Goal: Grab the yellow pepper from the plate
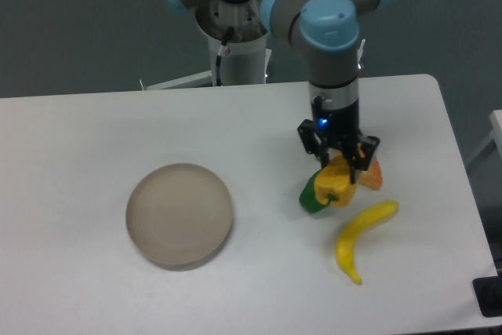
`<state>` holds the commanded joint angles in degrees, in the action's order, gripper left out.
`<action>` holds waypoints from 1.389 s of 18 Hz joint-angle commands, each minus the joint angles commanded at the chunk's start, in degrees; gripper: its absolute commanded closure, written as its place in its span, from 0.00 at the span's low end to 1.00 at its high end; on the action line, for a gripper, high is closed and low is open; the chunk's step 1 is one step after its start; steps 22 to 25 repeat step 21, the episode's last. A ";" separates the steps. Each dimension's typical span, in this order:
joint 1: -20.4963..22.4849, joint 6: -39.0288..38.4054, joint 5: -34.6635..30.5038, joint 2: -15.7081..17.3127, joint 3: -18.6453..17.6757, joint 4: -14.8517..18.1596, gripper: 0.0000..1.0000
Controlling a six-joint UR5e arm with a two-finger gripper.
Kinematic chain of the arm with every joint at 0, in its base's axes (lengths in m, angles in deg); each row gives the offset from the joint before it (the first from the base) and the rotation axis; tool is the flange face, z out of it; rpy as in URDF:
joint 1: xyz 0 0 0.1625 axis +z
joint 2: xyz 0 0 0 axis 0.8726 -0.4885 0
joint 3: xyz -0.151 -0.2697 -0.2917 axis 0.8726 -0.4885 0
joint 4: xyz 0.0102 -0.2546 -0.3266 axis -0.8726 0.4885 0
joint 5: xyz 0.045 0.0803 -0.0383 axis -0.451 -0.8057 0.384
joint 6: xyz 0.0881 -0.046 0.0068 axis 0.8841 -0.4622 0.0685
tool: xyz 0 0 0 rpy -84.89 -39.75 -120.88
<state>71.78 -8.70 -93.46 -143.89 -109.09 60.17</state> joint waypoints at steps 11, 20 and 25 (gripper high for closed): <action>-0.61 -0.79 -0.26 -2.02 2.28 0.00 0.58; -0.61 -0.79 -0.18 -2.02 3.07 0.00 0.58; -0.61 -0.88 -0.18 -2.11 3.08 0.00 0.58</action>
